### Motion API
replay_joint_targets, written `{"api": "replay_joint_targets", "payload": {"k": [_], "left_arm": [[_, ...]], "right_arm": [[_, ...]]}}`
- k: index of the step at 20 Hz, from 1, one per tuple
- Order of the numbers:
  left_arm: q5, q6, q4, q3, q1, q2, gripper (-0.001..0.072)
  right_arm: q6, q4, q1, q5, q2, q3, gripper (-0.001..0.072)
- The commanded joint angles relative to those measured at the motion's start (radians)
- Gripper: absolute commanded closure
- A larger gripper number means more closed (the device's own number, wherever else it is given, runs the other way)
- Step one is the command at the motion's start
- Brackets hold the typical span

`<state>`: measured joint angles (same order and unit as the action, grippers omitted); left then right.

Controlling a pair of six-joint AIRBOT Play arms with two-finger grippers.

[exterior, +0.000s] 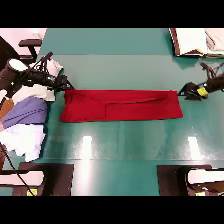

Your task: Fold the shirts.

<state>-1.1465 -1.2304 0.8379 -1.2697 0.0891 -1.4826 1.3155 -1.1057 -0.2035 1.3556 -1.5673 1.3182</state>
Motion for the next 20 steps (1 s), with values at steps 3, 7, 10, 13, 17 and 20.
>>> {"api": "replay_joint_targets", "payload": {"k": [3,7,10,13,17,20], "left_arm": [[0.025,0.009,-0.064,-0.011,-0.098,-0.004,0.067],[0.191,-0.031,-0.06,-0.01,-0.259,-0.013,0.0679],[0.296,-0.058,-0.06,-0.011,-0.358,-0.032,0.0679],[0.365,-0.101,-0.061,-0.043,-0.45,-0.09,0.0679],[0.342,-0.132,-0.061,-0.179,-0.545,-0.228,0.068],[0.307,-0.144,-0.06,-0.273,-0.595,-0.328,0.068]], "right_arm": [[-0.101,0.113,-0.14,0.005,-0.036,-0.169,0.0107],[-0.147,0.253,-0.105,-0.034,-0.108,-0.183,0.0156],[-0.164,0.248,-0.044,-0.099,-0.105,-0.17,0.0577],[-0.172,0.251,-0.023,-0.013,-0.075,-0.071,0.0695],[-0.126,0.251,0.031,0.077,0.06,0.08,0.0694],[-0.064,0.251,0.118,0.084,0.158,0.169,0.0695]]}}
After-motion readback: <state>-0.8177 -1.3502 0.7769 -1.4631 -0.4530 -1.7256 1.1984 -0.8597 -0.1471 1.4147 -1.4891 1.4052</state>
